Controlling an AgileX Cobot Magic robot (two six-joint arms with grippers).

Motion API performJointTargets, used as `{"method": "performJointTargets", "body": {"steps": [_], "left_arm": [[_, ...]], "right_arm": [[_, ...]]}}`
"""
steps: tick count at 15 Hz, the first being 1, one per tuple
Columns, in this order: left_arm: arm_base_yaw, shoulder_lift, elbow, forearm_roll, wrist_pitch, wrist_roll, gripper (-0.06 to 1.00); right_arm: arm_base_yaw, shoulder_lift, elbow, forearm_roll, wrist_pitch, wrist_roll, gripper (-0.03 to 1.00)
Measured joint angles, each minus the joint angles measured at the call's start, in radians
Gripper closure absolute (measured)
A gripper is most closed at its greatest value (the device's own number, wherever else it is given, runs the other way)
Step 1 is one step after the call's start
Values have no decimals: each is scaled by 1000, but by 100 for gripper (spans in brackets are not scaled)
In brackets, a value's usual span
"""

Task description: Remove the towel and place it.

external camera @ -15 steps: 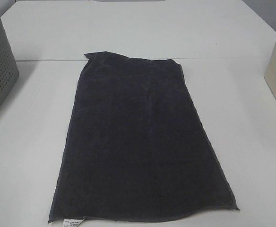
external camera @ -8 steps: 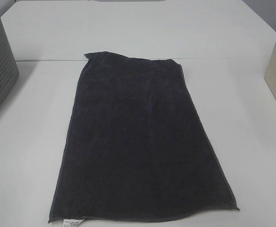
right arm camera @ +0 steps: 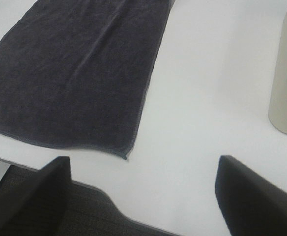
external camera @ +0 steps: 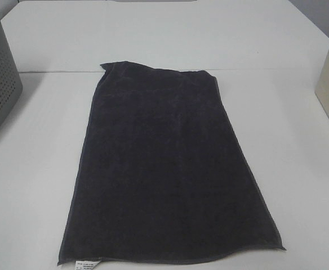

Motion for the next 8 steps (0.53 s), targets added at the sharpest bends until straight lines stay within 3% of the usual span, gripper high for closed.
{"method": "performJointTargets", "body": {"steps": [8], "left_arm": [[0,0,0,0,0,0,13]], "right_arm": [[0,0,0,0,0,0,20]]}}
